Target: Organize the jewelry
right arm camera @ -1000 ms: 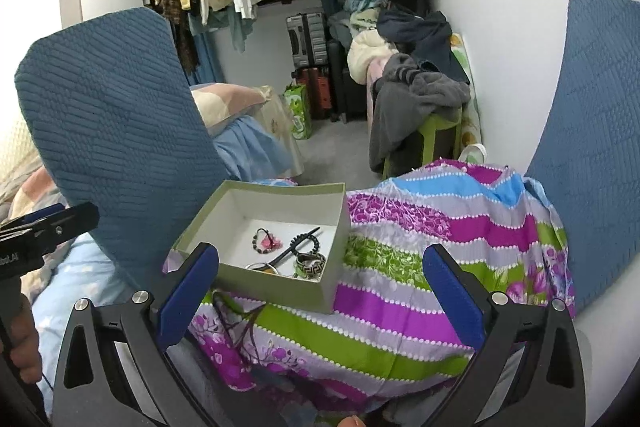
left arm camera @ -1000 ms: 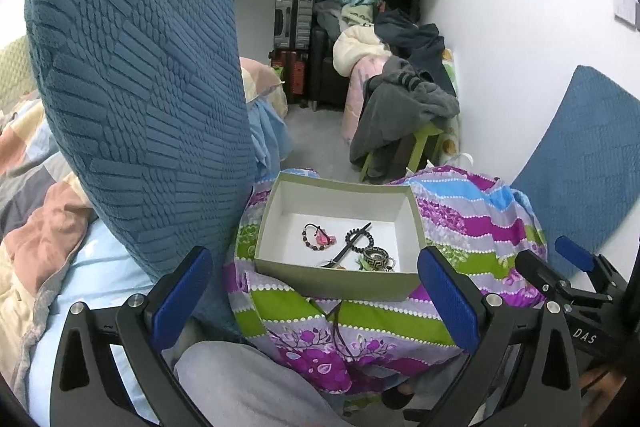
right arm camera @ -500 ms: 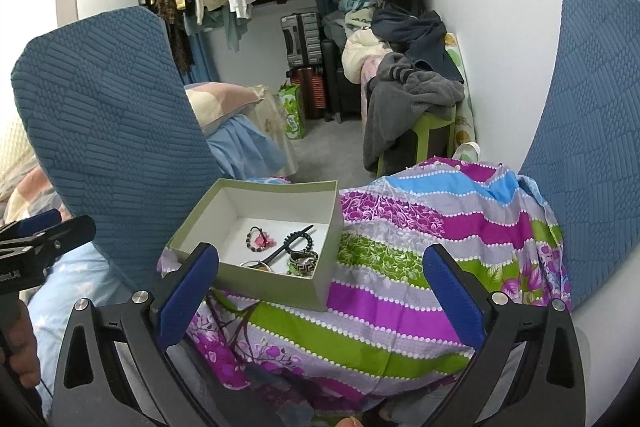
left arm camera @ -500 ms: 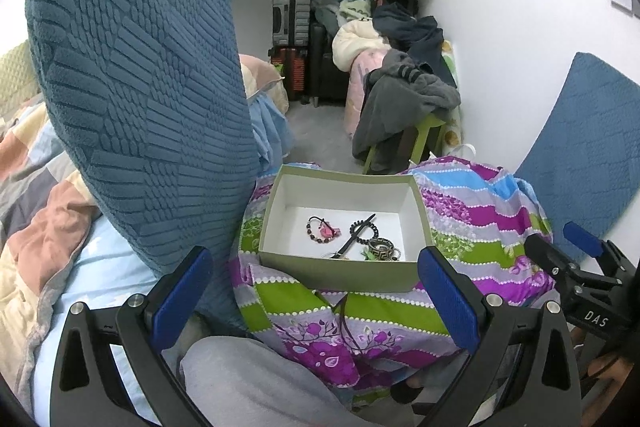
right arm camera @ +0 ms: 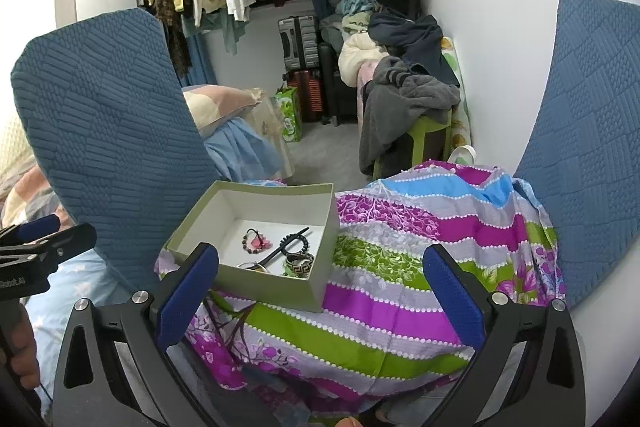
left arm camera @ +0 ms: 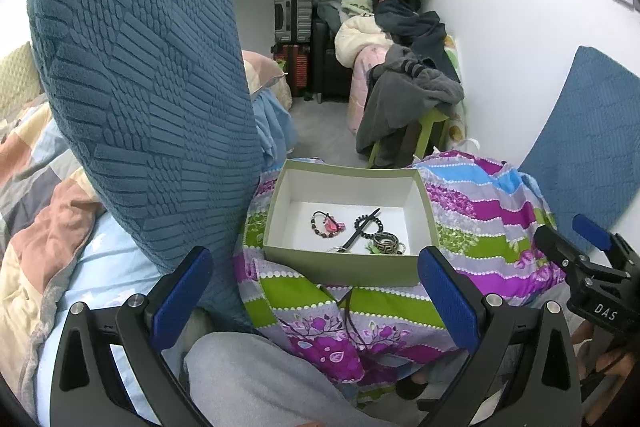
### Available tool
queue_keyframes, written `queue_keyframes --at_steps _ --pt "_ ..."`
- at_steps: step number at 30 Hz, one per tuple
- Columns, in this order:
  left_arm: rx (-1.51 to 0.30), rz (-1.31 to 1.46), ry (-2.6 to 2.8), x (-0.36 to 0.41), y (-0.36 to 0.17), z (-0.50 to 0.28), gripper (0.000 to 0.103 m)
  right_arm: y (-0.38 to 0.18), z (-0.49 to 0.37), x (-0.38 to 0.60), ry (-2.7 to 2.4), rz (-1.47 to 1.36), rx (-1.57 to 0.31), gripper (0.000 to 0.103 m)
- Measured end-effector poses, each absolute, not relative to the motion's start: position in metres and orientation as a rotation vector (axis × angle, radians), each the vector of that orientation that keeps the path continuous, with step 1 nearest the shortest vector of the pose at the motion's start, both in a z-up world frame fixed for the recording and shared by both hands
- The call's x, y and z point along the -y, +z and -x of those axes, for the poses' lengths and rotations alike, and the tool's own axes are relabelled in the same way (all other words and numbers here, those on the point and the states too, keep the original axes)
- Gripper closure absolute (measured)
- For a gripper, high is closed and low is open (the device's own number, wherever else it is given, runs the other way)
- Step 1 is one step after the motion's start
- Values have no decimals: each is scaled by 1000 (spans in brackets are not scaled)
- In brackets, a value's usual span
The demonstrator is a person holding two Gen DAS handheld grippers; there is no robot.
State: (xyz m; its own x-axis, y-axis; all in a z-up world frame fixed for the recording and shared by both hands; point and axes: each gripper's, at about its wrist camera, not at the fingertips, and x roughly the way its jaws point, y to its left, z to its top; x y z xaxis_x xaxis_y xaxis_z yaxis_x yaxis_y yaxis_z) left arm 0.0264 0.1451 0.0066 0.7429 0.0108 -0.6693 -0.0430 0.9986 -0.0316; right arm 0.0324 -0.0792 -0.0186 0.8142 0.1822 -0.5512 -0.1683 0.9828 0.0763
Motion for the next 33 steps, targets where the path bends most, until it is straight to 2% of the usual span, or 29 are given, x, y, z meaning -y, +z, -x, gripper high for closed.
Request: queue_keyframes --at_steps 33 --pt "-744 33 15 -145 3 -29 1 -18 -33 88 170 4 -595 0"
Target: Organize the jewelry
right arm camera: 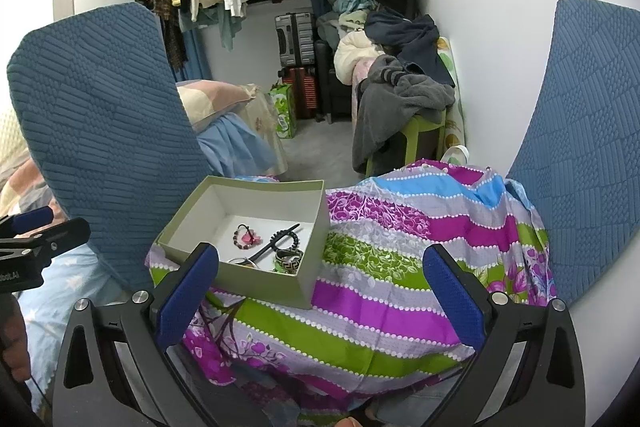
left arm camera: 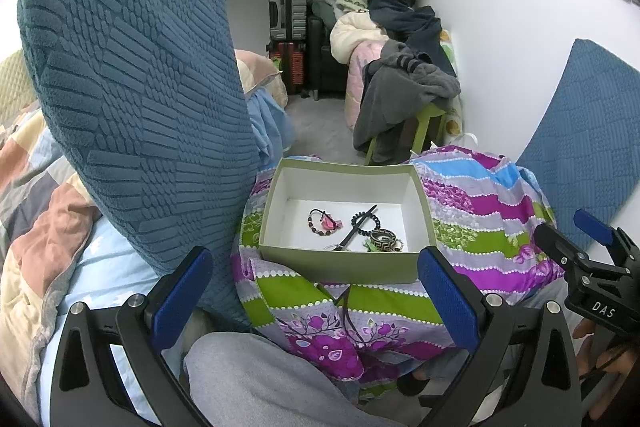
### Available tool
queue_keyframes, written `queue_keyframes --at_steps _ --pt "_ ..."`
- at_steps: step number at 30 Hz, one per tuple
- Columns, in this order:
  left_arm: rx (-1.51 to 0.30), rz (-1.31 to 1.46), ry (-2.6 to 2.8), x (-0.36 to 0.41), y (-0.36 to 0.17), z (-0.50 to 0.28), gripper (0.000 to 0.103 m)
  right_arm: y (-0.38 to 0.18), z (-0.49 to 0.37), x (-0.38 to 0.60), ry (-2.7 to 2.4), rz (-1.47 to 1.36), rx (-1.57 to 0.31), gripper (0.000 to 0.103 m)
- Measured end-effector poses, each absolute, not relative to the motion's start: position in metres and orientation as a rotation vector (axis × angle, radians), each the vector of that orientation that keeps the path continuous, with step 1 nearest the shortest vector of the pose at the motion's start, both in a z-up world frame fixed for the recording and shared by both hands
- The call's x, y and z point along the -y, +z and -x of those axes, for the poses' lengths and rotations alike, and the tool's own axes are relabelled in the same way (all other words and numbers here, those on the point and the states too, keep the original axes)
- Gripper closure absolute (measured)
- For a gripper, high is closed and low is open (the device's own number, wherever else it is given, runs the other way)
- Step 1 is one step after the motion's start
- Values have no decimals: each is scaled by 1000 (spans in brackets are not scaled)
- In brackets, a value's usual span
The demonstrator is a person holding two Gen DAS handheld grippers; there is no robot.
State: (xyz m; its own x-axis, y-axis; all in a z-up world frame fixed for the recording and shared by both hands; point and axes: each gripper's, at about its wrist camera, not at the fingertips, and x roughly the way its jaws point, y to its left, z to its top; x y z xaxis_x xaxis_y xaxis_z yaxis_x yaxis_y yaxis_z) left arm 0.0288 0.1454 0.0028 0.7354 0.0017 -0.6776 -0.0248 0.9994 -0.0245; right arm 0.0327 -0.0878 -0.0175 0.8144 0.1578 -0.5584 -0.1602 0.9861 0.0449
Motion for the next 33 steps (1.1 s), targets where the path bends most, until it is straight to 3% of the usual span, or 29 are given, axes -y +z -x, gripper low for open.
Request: queue_keyframes --at_steps 33 --pt "-747 23 34 -146 5 -30 1 -25 -32 87 163 4 -613 0"
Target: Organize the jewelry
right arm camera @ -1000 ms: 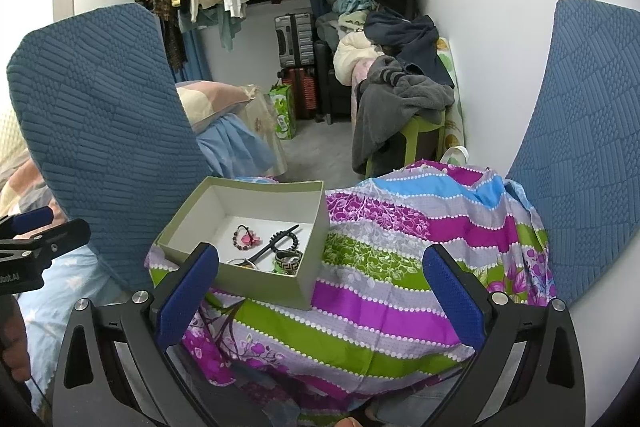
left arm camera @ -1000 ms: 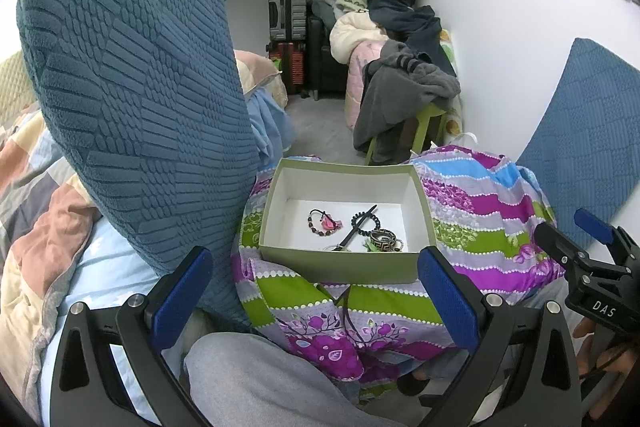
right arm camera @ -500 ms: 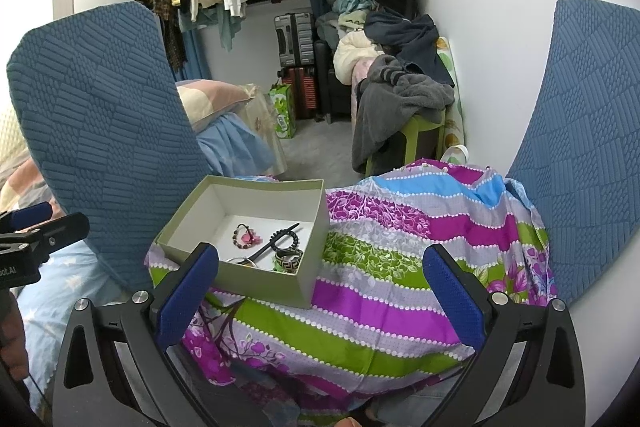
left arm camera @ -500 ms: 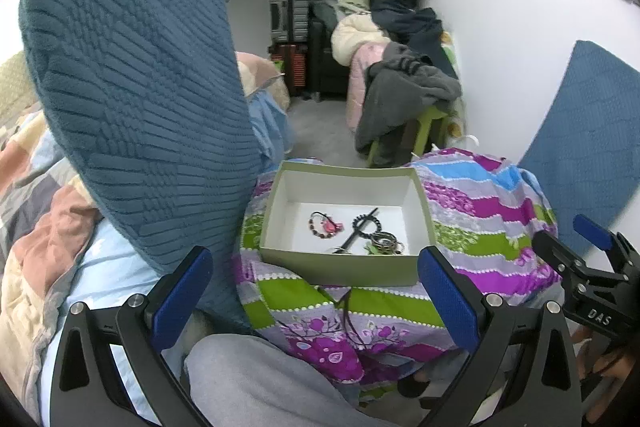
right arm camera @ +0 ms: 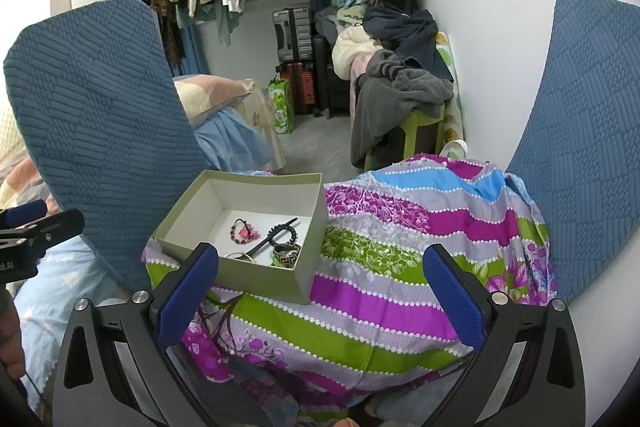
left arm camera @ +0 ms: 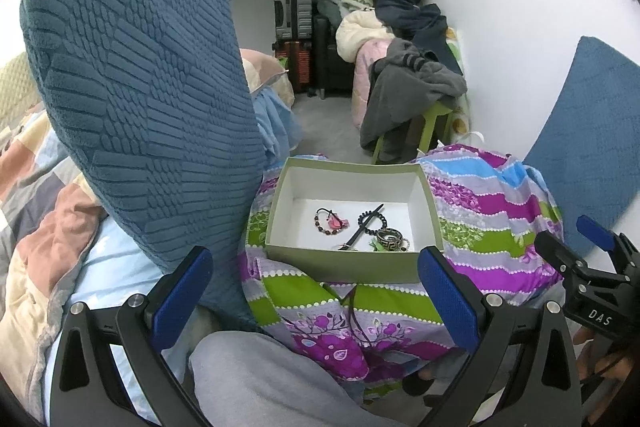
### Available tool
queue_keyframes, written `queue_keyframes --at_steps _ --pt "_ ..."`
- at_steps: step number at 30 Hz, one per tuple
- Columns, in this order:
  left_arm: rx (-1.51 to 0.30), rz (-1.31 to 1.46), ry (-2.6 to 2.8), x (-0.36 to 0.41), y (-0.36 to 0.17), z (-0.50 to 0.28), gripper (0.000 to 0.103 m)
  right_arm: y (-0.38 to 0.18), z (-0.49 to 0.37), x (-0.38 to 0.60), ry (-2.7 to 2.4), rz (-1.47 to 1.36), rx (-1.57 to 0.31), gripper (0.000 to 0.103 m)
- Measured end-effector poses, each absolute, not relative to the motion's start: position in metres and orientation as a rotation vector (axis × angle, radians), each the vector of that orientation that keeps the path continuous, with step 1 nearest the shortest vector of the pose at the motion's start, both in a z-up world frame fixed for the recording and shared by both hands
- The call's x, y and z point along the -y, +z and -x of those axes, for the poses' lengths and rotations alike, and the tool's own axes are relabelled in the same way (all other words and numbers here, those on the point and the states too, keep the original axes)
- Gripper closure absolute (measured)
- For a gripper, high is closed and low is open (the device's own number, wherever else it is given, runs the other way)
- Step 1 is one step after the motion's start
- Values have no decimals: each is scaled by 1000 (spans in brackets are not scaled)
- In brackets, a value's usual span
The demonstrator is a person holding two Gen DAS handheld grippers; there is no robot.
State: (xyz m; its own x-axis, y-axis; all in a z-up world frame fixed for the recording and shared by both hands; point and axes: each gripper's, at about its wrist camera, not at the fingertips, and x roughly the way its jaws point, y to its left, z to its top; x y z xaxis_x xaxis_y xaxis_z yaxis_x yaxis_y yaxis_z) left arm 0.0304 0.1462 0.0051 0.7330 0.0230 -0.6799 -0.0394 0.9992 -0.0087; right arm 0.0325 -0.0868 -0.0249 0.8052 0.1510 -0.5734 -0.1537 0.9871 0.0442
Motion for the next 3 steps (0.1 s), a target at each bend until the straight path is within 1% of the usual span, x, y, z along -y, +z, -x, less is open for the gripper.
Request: queue_keyframes --at_steps 3 --pt "-745 24 29 -147 6 -31 1 -27 -33 85 161 11 -615 0"
